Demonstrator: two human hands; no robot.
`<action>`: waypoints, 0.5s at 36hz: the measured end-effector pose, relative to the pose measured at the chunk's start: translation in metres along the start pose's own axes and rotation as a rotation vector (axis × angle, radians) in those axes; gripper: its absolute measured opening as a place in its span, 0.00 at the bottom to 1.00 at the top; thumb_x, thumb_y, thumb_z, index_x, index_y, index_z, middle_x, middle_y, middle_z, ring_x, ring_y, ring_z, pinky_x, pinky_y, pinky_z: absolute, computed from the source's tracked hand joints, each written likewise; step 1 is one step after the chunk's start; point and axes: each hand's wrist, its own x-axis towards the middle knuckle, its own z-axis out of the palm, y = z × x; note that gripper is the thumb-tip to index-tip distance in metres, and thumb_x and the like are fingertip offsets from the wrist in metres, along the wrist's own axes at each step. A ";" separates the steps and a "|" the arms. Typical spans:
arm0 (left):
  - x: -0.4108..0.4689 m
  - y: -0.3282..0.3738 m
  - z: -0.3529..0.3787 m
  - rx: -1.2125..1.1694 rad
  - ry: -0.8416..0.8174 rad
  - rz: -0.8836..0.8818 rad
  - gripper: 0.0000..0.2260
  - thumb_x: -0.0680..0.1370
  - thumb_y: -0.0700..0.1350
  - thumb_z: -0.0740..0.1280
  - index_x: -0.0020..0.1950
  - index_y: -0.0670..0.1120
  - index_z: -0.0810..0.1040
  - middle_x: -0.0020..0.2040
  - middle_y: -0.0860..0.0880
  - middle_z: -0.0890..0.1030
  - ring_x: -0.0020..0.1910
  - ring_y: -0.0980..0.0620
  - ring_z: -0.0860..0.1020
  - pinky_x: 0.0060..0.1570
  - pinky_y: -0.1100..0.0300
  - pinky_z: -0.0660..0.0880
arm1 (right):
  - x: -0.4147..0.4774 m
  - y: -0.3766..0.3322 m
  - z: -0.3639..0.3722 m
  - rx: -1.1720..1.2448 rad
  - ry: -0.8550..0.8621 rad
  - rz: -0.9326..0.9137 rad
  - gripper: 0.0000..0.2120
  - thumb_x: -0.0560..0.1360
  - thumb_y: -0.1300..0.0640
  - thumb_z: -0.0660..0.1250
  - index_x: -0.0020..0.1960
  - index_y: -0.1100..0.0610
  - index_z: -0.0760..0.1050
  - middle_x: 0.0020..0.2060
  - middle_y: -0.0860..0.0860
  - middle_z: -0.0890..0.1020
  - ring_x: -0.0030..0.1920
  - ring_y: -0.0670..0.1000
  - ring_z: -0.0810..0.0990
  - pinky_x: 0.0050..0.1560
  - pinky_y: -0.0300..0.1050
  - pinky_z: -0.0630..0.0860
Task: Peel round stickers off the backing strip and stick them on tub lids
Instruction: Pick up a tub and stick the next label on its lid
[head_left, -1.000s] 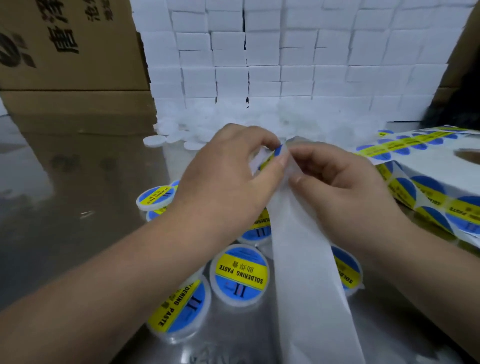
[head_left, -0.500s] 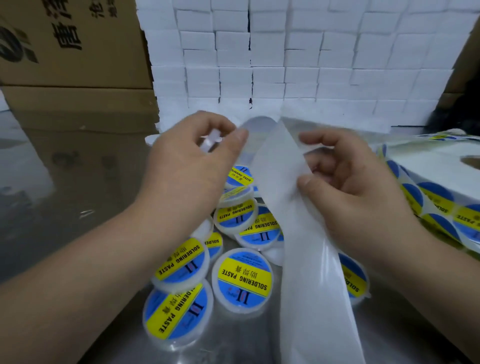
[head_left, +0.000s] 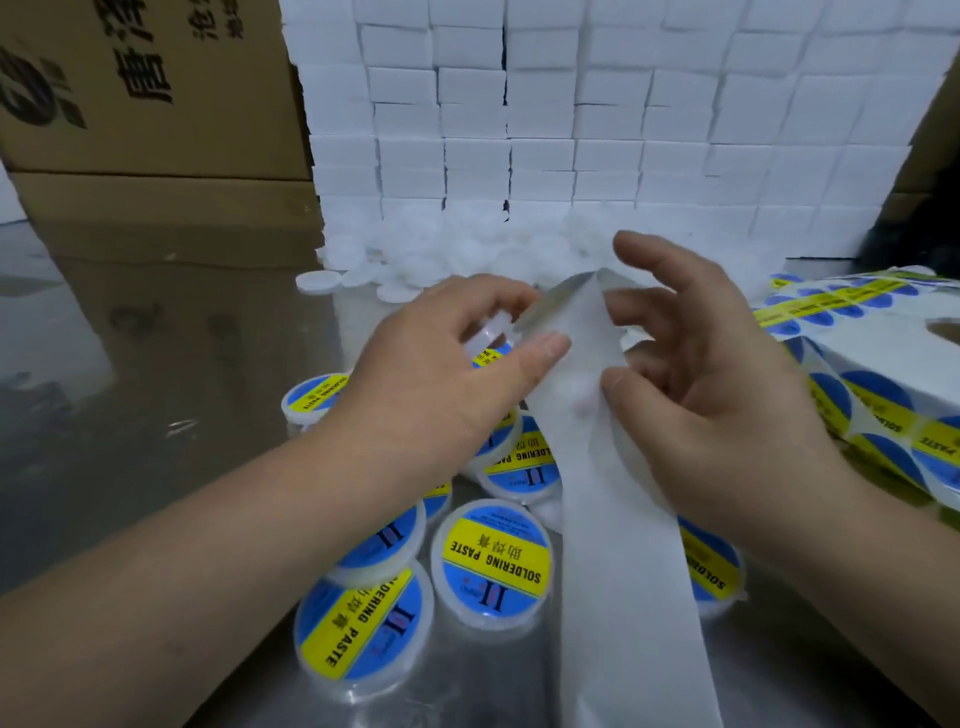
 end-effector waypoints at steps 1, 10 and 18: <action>0.000 -0.001 0.000 0.006 0.027 0.002 0.03 0.72 0.52 0.69 0.43 0.59 0.77 0.46 0.56 0.80 0.47 0.61 0.77 0.49 0.64 0.73 | 0.000 0.000 0.000 -0.005 -0.014 -0.005 0.30 0.68 0.62 0.59 0.57 0.29 0.64 0.47 0.29 0.76 0.31 0.43 0.74 0.35 0.31 0.72; 0.017 -0.012 -0.013 -0.034 0.424 -0.113 0.09 0.77 0.49 0.63 0.38 0.50 0.76 0.38 0.47 0.79 0.24 0.60 0.68 0.21 0.72 0.64 | -0.002 0.001 0.001 -0.051 0.004 -0.044 0.33 0.67 0.62 0.59 0.55 0.24 0.63 0.48 0.31 0.74 0.31 0.47 0.74 0.34 0.35 0.71; 0.011 -0.007 -0.008 -0.053 0.384 -0.035 0.11 0.75 0.53 0.65 0.33 0.53 0.73 0.25 0.59 0.72 0.23 0.63 0.68 0.23 0.74 0.62 | 0.002 -0.001 -0.005 -0.236 0.279 -0.134 0.32 0.67 0.67 0.61 0.56 0.32 0.65 0.61 0.39 0.68 0.30 0.45 0.75 0.37 0.26 0.68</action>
